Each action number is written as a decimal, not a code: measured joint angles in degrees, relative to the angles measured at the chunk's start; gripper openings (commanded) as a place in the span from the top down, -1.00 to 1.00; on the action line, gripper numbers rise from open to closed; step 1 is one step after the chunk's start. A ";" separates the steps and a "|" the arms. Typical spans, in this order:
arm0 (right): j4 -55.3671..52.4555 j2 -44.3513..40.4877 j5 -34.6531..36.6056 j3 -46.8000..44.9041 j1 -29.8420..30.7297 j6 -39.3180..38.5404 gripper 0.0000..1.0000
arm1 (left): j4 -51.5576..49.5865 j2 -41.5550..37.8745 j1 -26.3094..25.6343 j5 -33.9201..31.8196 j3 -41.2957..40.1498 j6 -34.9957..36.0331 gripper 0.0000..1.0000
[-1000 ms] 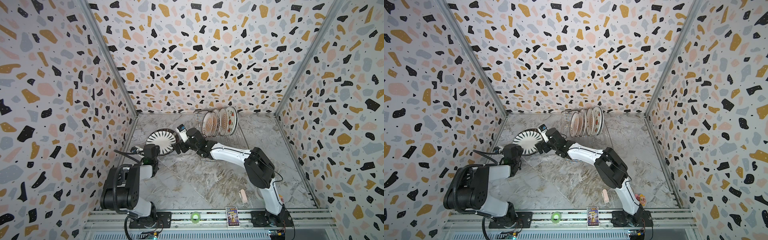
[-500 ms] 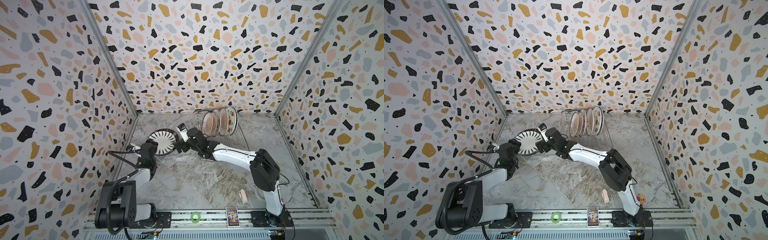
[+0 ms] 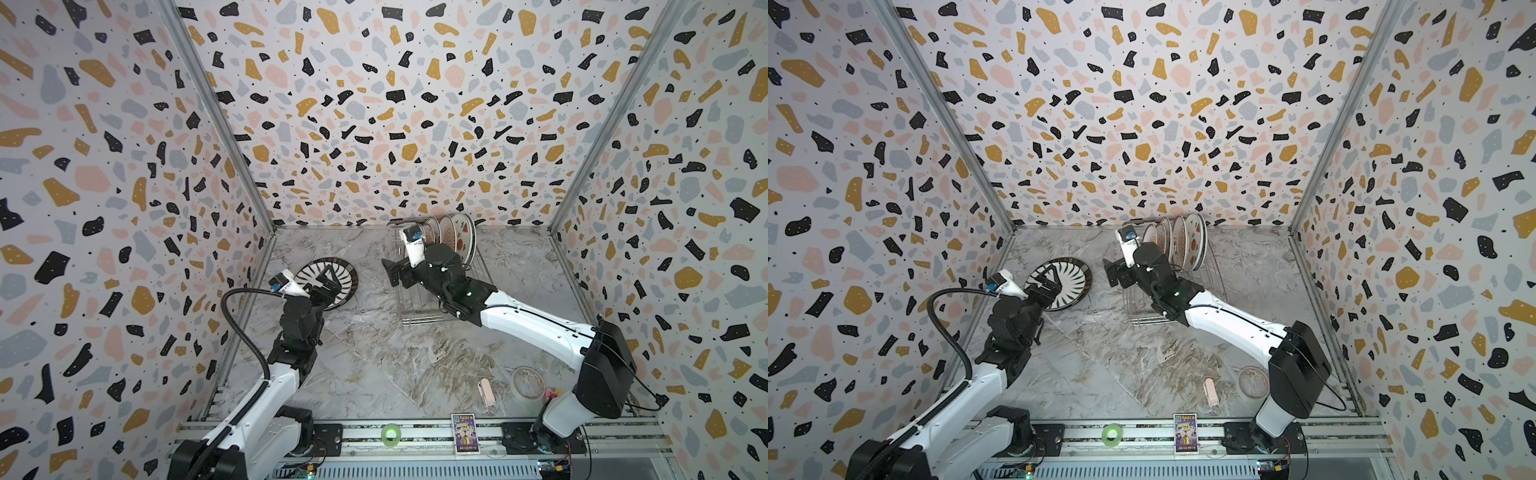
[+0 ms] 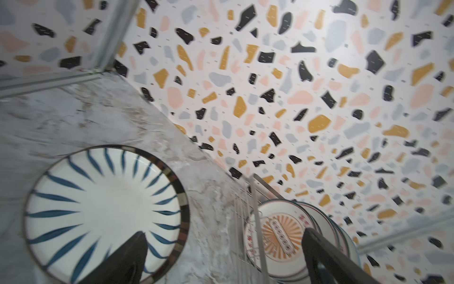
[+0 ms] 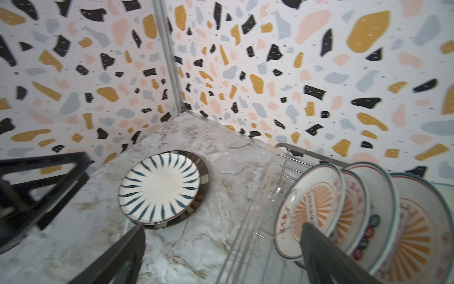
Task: Unload the plates from the dish rack
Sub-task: Place the plate on the plate, then pick up the plate from the dish rack.
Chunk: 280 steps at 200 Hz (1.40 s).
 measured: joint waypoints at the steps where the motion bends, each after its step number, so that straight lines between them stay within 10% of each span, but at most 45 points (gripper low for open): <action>1: 0.00 0.00 0.00 0.00 0.00 0.00 -0.99 | 0.02 -0.09 -0.26 0.09 0.07 0.17 -0.99; 62: -2.82 -4.42 0.42 -3.80 -11.54 0.87 -0.92 | 4.90 1.81 -13.25 7.28 1.64 7.37 -0.99; 109: -4.39 -4.17 -6.51 -3.67 -23.54 4.57 -0.34 | 8.37 6.54 -16.24 10.78 2.91 8.26 -0.99; 166: -5.92 1.95 -14.29 1.97 -28.81 7.10 0.11 | 9.70 12.00 -24.22 13.68 8.92 10.93 -0.99; 280: -9.86 9.38 -15.89 6.34 -30.95 7.63 0.32 | 11.47 20.13 -27.30 14.12 12.09 12.92 -0.99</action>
